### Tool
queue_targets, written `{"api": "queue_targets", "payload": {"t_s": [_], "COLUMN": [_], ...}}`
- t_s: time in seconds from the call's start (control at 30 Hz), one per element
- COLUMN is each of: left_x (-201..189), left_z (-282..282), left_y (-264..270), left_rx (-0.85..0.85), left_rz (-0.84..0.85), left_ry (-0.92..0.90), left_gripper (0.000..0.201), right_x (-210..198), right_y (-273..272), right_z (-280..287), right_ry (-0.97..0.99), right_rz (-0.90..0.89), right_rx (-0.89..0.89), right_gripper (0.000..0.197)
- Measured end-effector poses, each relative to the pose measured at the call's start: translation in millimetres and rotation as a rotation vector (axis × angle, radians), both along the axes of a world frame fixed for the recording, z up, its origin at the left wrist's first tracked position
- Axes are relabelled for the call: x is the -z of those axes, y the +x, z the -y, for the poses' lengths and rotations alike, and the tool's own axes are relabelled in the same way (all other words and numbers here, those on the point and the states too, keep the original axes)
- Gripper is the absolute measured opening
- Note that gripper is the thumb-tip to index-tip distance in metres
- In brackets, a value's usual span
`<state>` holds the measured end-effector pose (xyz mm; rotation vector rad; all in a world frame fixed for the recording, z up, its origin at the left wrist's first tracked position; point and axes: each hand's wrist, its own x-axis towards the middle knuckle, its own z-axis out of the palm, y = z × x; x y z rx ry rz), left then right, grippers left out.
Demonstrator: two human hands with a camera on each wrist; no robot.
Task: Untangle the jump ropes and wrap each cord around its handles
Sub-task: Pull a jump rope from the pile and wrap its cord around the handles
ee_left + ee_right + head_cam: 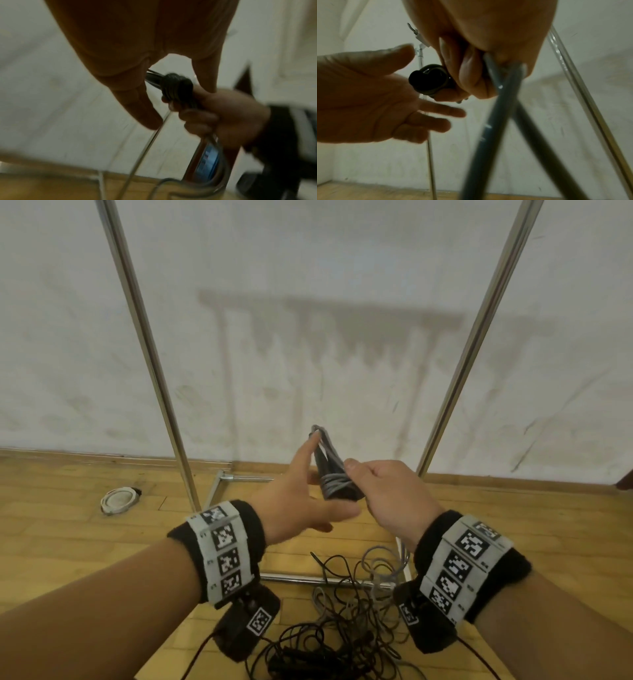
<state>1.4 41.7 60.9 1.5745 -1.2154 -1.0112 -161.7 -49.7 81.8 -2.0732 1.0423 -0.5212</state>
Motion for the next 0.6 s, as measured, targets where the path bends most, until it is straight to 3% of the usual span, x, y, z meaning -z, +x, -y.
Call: {"api": "queue_targets", "payload": {"t_s": [0.07, 0.1, 0.2, 0.6], "left_x": [3, 3, 5, -13], "left_z": [1, 2, 3, -1], "left_y": [4, 8, 19, 20], "left_rx": [0.049, 0.05, 0.082, 0.162], "left_rz": [0.232, 0.234, 0.112, -0.181], "left_ry": [-0.074, -0.105, -0.147, -0.191], "left_gripper": [0.121, 0.114, 0.098, 0.081], "right_x": [0, -1, -5, -12], "right_y": [7, 8, 8, 2], "right_z": [-7, -9, -10, -10], "right_ry": [-0.031, -0.046, -0.042, -0.028], "right_rz": [-0.011, -0.013, 0.013, 0.155], "right_rx": [-0.027, -0.032, -0.036, -0.111], "right_gripper": [0.061, 0.06, 0.055, 0.05]}}
